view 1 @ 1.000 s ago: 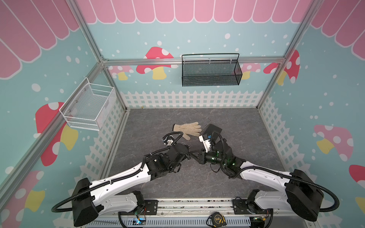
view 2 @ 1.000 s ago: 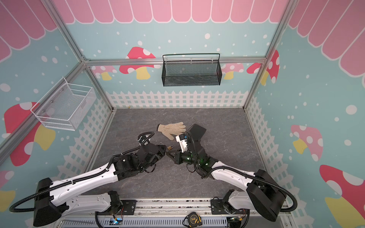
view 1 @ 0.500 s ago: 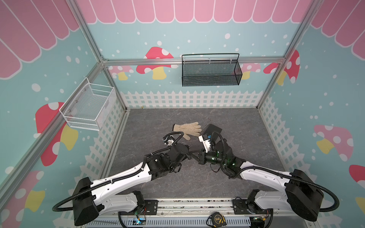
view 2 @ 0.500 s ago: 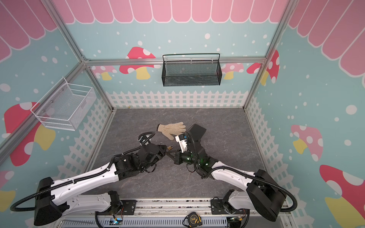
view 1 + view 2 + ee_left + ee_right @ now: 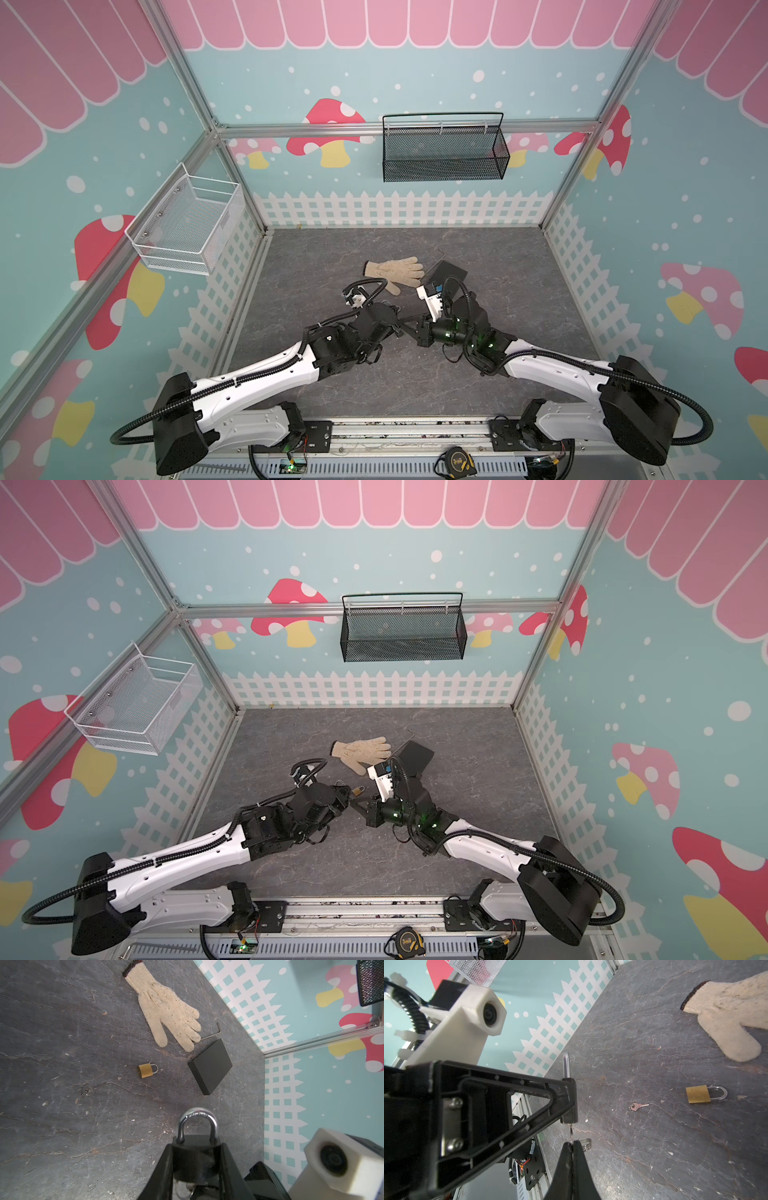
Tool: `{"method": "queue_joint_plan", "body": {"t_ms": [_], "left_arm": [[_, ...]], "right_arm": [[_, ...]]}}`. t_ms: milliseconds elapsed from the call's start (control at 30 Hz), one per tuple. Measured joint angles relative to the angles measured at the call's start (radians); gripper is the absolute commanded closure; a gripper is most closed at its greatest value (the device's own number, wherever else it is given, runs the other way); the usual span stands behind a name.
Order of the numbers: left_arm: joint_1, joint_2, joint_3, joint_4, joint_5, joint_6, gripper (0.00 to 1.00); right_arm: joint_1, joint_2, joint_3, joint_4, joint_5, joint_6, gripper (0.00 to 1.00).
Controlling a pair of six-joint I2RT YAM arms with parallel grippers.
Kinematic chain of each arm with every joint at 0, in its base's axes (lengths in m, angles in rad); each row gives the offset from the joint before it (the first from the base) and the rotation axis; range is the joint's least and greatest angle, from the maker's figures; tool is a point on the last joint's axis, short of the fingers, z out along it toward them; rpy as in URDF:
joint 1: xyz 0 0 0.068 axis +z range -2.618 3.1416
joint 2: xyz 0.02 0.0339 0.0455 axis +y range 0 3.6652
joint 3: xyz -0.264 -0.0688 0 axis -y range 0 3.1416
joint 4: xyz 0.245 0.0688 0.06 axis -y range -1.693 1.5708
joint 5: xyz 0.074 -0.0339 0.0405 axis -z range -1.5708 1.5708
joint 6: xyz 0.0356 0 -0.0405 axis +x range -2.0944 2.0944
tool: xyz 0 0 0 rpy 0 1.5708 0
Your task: Unlock with the key
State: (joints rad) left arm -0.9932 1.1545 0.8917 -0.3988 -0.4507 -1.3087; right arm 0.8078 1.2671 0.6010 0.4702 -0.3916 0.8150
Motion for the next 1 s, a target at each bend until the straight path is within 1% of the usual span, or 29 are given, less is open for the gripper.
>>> {"method": "queue_joint_plan", "body": {"t_ms": [167,300,333,467,567,767,1000], "left_arm": [[0.004,-0.04,-0.001,0.0,0.006,0.013,1.0],[0.018,-0.056,-0.001,0.0,-0.008,0.036,1.0],[0.027,-0.058,-0.001,-0.001,-0.013,0.042,1.0],[0.049,-0.06,-0.001,-0.001,-0.027,0.064,1.0],[0.051,-0.06,-0.001,0.0,-0.029,0.076,1.0],[0.051,-0.06,-0.001,0.001,-0.027,0.084,1.0],[0.051,-0.057,-0.001,0.015,-0.024,0.085,1.0]], "right_arm": [[0.004,-0.016,-0.002,0.014,-0.007,-0.01,0.85],[0.004,-0.036,-0.003,-0.005,-0.01,-0.008,0.73],[0.003,-0.047,-0.004,-0.017,-0.011,-0.003,0.72],[0.004,-0.093,-0.004,-0.044,-0.021,0.022,0.69],[0.004,-0.097,-0.003,-0.045,-0.019,0.048,0.69],[0.004,-0.046,0.036,-0.051,0.013,0.101,0.69],[0.014,-0.012,0.08,-0.04,0.047,0.121,0.69]]}}
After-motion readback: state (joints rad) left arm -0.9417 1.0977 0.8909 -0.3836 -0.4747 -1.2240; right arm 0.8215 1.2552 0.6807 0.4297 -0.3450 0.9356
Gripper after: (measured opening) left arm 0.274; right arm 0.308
